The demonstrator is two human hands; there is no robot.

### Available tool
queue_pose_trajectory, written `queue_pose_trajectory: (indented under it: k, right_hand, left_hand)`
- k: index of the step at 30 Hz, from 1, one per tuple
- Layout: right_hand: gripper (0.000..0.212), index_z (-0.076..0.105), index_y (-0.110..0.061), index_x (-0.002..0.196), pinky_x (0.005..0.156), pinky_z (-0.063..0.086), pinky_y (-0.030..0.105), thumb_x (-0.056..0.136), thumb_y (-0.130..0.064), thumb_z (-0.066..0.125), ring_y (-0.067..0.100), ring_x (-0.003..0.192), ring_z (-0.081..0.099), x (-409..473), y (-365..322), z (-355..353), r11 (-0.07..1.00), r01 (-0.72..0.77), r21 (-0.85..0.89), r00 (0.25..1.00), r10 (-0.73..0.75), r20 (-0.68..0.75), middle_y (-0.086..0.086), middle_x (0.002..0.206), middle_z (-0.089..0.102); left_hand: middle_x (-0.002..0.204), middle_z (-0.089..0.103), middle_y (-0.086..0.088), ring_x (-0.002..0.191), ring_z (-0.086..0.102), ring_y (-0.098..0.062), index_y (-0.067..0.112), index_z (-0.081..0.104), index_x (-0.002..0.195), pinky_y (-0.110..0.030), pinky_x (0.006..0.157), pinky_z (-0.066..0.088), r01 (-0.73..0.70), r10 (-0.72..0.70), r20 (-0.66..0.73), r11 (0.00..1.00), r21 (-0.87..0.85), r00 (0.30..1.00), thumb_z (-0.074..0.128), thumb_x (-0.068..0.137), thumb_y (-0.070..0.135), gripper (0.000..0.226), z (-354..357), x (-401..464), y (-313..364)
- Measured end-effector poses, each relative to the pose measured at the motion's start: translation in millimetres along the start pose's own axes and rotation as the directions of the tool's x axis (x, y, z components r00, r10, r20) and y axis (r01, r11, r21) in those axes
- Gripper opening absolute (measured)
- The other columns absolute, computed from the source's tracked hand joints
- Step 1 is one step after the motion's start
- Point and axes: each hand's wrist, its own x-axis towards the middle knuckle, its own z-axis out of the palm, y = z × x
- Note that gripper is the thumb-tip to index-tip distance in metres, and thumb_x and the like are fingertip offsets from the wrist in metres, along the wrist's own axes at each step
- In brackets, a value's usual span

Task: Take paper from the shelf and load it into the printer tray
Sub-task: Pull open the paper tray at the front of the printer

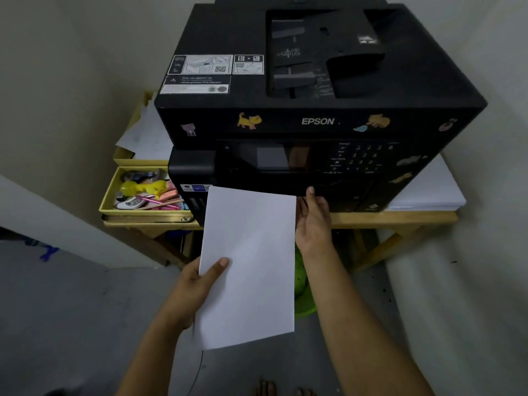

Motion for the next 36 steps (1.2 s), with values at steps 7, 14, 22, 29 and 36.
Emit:
queue_pose_trajectory:
  k: [7,14,22,29,36]
  right_hand:
    - [0.038,0.062,-0.014,0.13,0.076,0.065,0.03,0.099,-0.027,0.079,0.02,0.097,0.081,6.0,2.4,-2.5,0.999,0.0,-0.041,1.0,0.0,0.015,0.013,0.121,0.076]
    - [0.061,0.061,-0.017,0.108,0.096,0.063,0.05,0.078,-0.061,0.09,0.03,0.114,0.073,19.2,15.0,-10.3,0.965,0.011,-0.261,0.993,-0.042,-0.111,0.012,0.124,0.075]
    - [0.048,0.067,-0.015,0.103,0.109,0.056,0.06,0.082,-0.051,0.091,0.035,0.113,0.077,9.1,6.9,-19.4,0.934,0.105,-0.343,0.988,-0.136,-0.069,0.013,0.111,0.082]
    - [0.028,0.068,-0.019,0.108,0.082,0.061,0.035,0.096,-0.042,0.08,0.018,0.1,0.069,-20.7,-28.1,-44.6,0.206,0.482,-0.852,0.747,-0.604,0.276,-0.005,0.108,0.068]
    - [0.033,0.07,-0.02,0.134,0.103,0.045,0.042,0.103,-0.031,0.07,0.025,0.126,0.056,0.6,-82.2,-60.6,-0.495,0.55,-0.673,0.552,-0.389,0.738,0.0,0.133,0.063]
  left_hand:
    - [0.105,0.082,0.001,0.093,0.08,-0.022,0.021,0.069,0.123,-0.029,0.068,0.064,-0.001,0.001,0.016,1.0,-0.025,1.0,0.064,0.102,0.029,0.023,-1.4,1.4,0.4]
    - [0.109,0.082,-0.002,0.096,0.08,-0.025,0.021,0.068,0.127,-0.035,0.073,0.065,0.005,-0.004,0.037,1.0,-0.023,0.999,0.063,0.102,0.03,0.027,-5.5,1.0,0.0]
    - [0.109,0.082,-0.004,0.094,0.08,-0.027,0.022,0.068,0.128,-0.04,0.075,0.065,0.013,-0.013,0.033,1.0,-0.007,0.999,0.065,0.098,0.035,0.033,-13.2,-10.1,1.4]
    - [0.102,0.08,0.012,0.089,0.08,-0.017,0.027,0.068,0.124,-0.032,0.066,0.065,-0.075,0.065,0.049,0.966,0.246,0.997,0.062,0.1,0.039,0.027,-18.4,-17.8,22.6]
    - [0.112,0.078,0.009,0.091,0.074,-0.005,0.04,0.063,0.139,-0.03,0.077,0.063,-0.351,0.163,0.317,0.583,0.733,0.934,0.056,0.107,0.039,0.033,-12.1,4.9,49.4]
